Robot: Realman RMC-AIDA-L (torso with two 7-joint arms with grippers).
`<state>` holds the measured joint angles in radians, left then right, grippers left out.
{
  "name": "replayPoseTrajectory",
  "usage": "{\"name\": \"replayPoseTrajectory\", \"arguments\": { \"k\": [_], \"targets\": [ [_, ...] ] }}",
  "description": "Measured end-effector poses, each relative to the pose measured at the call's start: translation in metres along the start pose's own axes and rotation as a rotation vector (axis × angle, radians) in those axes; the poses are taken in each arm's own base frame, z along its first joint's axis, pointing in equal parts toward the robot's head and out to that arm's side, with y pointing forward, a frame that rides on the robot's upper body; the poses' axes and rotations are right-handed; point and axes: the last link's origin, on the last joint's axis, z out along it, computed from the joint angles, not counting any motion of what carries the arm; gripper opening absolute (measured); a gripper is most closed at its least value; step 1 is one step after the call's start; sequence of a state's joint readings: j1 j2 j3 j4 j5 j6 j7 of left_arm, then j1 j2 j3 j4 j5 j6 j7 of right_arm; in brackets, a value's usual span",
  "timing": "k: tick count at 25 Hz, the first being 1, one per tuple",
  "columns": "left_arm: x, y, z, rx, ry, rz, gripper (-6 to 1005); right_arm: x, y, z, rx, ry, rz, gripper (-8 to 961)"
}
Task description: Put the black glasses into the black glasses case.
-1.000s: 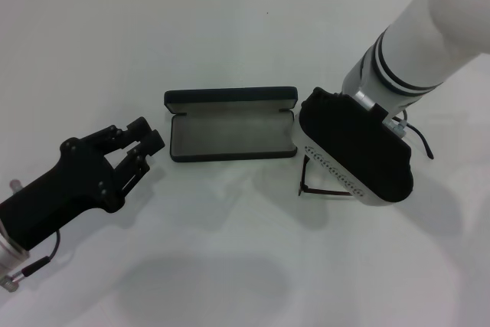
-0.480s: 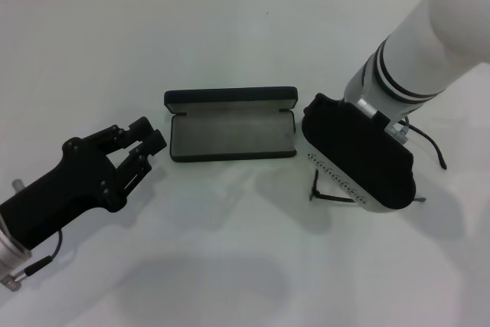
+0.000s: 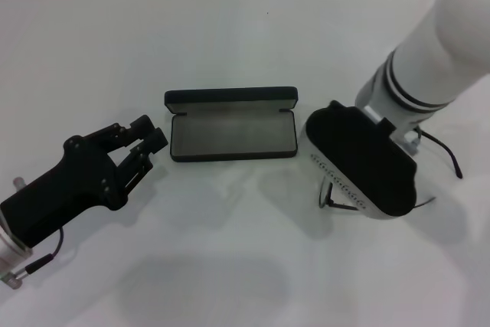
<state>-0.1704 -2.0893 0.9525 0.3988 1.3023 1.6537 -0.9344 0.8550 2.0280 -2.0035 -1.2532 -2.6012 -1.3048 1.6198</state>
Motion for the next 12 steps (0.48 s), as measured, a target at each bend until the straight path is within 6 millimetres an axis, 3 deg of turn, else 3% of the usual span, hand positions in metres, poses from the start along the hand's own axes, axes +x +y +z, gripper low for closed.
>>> {"name": "replayPoseTrajectory", "arguments": {
  "k": [4, 12],
  "targets": [
    [0.001, 0.0, 0.002, -0.005, 0.002, 0.002, 262, 0.007, 0.004, -0.015, 0.019, -0.033, 0.08, 108],
    [0.005, -0.002, 0.013, -0.031, 0.017, 0.006, 262, 0.046, 0.016, -0.054, 0.033, -0.112, 0.347, 96]
  ]
}}
